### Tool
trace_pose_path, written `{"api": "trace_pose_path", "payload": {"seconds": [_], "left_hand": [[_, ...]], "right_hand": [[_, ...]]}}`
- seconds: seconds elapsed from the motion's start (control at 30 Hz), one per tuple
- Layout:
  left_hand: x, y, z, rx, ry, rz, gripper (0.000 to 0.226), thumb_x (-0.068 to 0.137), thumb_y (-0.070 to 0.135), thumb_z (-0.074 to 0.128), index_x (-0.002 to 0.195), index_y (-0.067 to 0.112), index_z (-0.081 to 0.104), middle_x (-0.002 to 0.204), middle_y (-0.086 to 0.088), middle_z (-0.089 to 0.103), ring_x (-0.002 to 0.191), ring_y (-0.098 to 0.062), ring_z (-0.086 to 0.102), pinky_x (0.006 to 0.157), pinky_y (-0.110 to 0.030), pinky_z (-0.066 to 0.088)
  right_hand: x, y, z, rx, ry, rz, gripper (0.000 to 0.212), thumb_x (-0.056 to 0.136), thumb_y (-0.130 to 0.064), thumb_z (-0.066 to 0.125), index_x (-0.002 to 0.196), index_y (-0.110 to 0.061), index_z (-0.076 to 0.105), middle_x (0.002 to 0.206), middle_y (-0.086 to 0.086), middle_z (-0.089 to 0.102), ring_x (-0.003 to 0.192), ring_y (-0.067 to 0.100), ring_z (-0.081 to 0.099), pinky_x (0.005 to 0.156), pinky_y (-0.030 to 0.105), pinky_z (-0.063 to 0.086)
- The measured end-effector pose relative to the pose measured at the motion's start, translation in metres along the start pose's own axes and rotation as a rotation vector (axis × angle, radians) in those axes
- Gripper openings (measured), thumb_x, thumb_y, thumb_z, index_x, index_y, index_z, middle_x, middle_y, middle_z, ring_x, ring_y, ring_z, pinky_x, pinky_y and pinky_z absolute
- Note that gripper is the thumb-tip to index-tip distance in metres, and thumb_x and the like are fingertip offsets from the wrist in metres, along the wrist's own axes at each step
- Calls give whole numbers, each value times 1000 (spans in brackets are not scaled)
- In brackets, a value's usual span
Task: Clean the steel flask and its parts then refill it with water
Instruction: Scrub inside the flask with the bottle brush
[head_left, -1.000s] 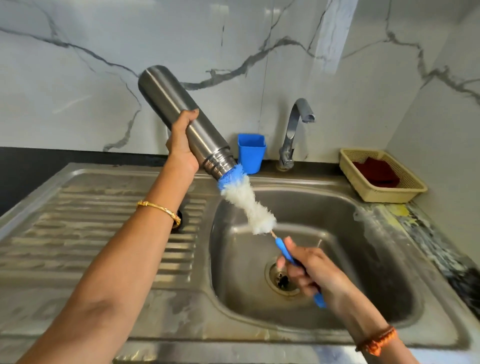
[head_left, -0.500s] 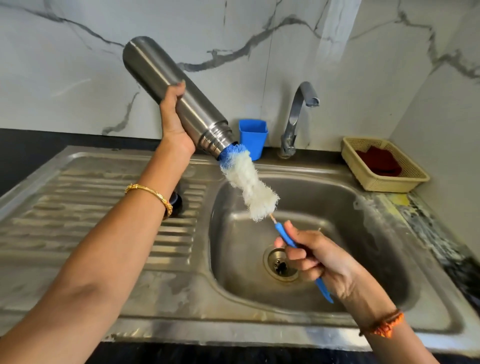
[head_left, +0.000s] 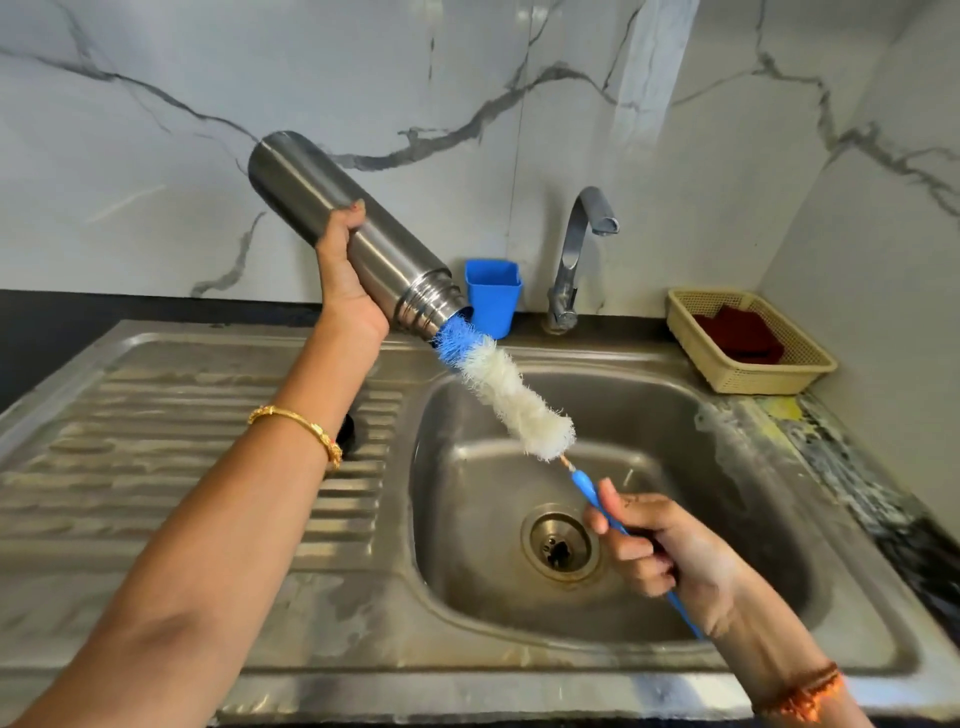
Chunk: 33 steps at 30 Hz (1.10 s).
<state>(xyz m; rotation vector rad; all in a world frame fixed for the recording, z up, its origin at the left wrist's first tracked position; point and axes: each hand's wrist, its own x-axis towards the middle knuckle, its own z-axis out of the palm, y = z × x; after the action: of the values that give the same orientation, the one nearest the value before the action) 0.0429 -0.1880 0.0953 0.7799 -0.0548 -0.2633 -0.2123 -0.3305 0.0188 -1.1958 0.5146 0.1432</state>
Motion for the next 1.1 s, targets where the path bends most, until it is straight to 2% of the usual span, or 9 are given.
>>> {"api": "trace_pose_path", "payload": {"seconds": [0.17, 0.23, 0.33, 0.4, 0.57, 0.63, 0.87, 1.0, 1.1], "left_hand": [[-1, -1, -1, -28, 40, -21, 34, 76, 27, 67, 103, 9, 56, 77, -4, 59, 68, -20, 62, 59, -31, 54], [1, 0, -7, -34, 29, -20, 32, 76, 28, 66, 100, 9, 56, 76, -4, 59, 66, -19, 62, 60, -30, 53], [3, 1, -16, 36, 34, -47, 27, 76, 31, 65, 92, 11, 58, 70, -2, 59, 61, -17, 61, 63, -27, 54], [6, 0, -20, 22, 28, -55, 21, 81, 30, 60, 90, 12, 57, 69, -1, 59, 57, -15, 61, 59, -25, 54], [10, 0, -19, -9, 96, -27, 26, 79, 29, 63, 97, 12, 58, 76, -3, 61, 66, -18, 62, 55, -27, 54], [15, 4, -22, -3, 101, -1, 33, 76, 29, 67, 102, 10, 59, 81, -4, 63, 73, -21, 64, 63, -29, 55], [17, -3, -29, 65, 72, -16, 33, 77, 30, 66, 101, 9, 57, 78, -3, 61, 66, -19, 63, 63, -28, 55], [22, -9, -25, 73, 95, -51, 46, 71, 32, 71, 109, 9, 57, 86, -5, 59, 73, -20, 62, 62, -31, 55], [25, -11, -19, 42, 114, -49, 29, 75, 29, 68, 95, 11, 57, 79, -4, 59, 69, -20, 61, 62, -29, 54]], "right_hand": [[15, 17, 3, -1208, 961, -825, 25, 91, -22, 56, 71, -15, 70, 50, 2, 56, 44, 28, 53, 41, 26, 34], [15, 19, 5, -1034, 773, -750, 32, 93, -21, 54, 65, -14, 68, 43, -3, 46, 37, 19, 48, 41, 22, 31], [9, 3, 12, -205, 196, -49, 45, 96, -29, 45, 55, -14, 53, 40, -6, 29, 29, 3, 22, 33, 13, 15], [14, 1, 11, -155, 173, 27, 45, 97, -33, 40, 57, -13, 51, 40, -6, 28, 30, 3, 20, 33, 12, 12], [26, 11, 23, -1362, 876, -784, 35, 91, -41, 45, 73, -17, 62, 55, 0, 58, 43, 25, 56, 37, 26, 36], [26, 15, 31, -1466, 886, -897, 38, 88, -38, 45, 66, -14, 64, 51, 3, 56, 38, 27, 52, 32, 23, 33], [14, -3, 19, -225, 188, -50, 41, 94, -37, 47, 60, -15, 52, 42, -6, 28, 30, 3, 18, 33, 11, 13], [21, 16, 20, -1054, 651, -493, 37, 96, -36, 46, 75, -15, 68, 61, 4, 61, 54, 23, 57, 49, 26, 34], [22, 22, 26, -1491, 948, -884, 39, 90, -32, 43, 66, -12, 66, 60, 5, 60, 39, 28, 53, 34, 21, 26]]}}
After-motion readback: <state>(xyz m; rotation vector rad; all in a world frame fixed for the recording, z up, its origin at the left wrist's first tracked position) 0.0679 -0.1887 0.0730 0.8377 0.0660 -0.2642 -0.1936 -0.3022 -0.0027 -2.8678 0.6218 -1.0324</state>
